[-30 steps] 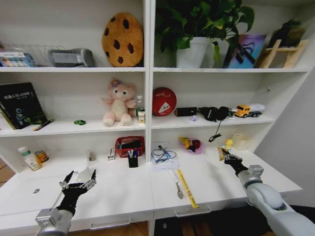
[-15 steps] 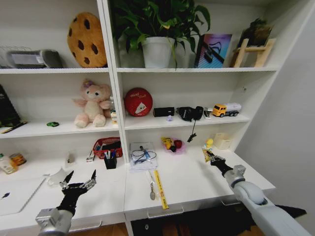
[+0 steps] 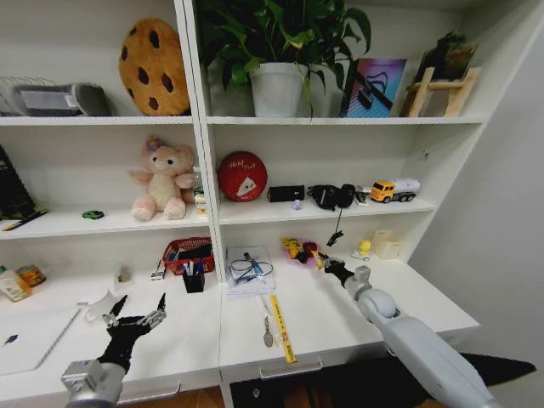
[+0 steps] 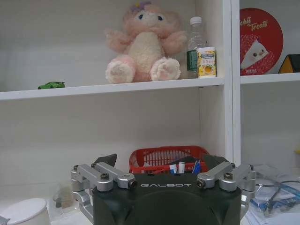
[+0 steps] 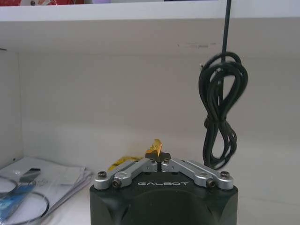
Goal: Organize the objects on the table.
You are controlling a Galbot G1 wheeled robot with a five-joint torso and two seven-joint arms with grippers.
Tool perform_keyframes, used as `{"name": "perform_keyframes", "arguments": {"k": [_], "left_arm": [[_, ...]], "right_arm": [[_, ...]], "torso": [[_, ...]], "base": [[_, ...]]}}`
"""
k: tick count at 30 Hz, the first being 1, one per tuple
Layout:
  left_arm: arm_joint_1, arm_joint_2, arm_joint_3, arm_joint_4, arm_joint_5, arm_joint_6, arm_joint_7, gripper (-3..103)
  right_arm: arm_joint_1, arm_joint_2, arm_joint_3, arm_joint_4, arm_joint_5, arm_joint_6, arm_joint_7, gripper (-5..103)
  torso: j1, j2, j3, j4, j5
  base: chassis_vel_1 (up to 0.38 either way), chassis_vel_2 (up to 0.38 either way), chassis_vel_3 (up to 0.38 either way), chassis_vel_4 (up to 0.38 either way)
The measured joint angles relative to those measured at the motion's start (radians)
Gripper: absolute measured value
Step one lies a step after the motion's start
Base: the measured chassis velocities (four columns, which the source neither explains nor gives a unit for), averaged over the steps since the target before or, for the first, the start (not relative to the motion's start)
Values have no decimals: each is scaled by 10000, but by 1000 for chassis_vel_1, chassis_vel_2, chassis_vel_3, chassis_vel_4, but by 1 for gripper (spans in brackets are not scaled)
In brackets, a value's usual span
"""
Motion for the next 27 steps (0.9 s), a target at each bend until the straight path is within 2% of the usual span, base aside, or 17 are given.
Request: {"name": "perform_keyframes", "arguments": {"k": [9, 14, 20, 23, 25, 26, 27], "left_arm": [[0, 0, 0, 0, 0, 0, 1, 100], [0, 0, 0, 0, 0, 0, 2, 100], [0, 0, 0, 0, 0, 0, 3, 100], [0, 0, 0, 0, 0, 0, 3, 100], [0, 0, 0, 0, 0, 0, 3, 100], [0, 0, 0, 0, 0, 0, 3, 100], [-1, 0, 0, 0, 0, 0, 3, 100]], "right_arm": [[1021, 437, -727, -1178, 28, 337, -153, 0], [1365, 775, -1005, -2540, -204, 1190, -179, 0], [1550, 1074, -1238, -3401, -267, 1861, -191, 0], [1615, 1214, -1302, -3751, -416, 2133, -256, 11], [1617, 1228, -1306, -3792, -434, 2169, -262, 11], [1617, 1250, -1310, -3850, -443, 2232, -265, 21], [1615, 1263, -1310, -3882, -447, 2288, -265, 27]], "torso": [[0, 0, 0, 1, 1], [0, 0, 0, 1, 2], [-1, 0, -1, 3, 1], [-1, 1, -1, 3, 1], [-1, 0, 0, 2, 1], [0, 0, -1, 2, 1], [-1, 0, 0, 1, 1]], "base": [[0, 0, 0, 0], [0, 0, 0, 0], [0, 0, 0, 0], [0, 0, 0, 0], [0, 0, 0, 0], [0, 0, 0, 0], [0, 0, 0, 0]]}}
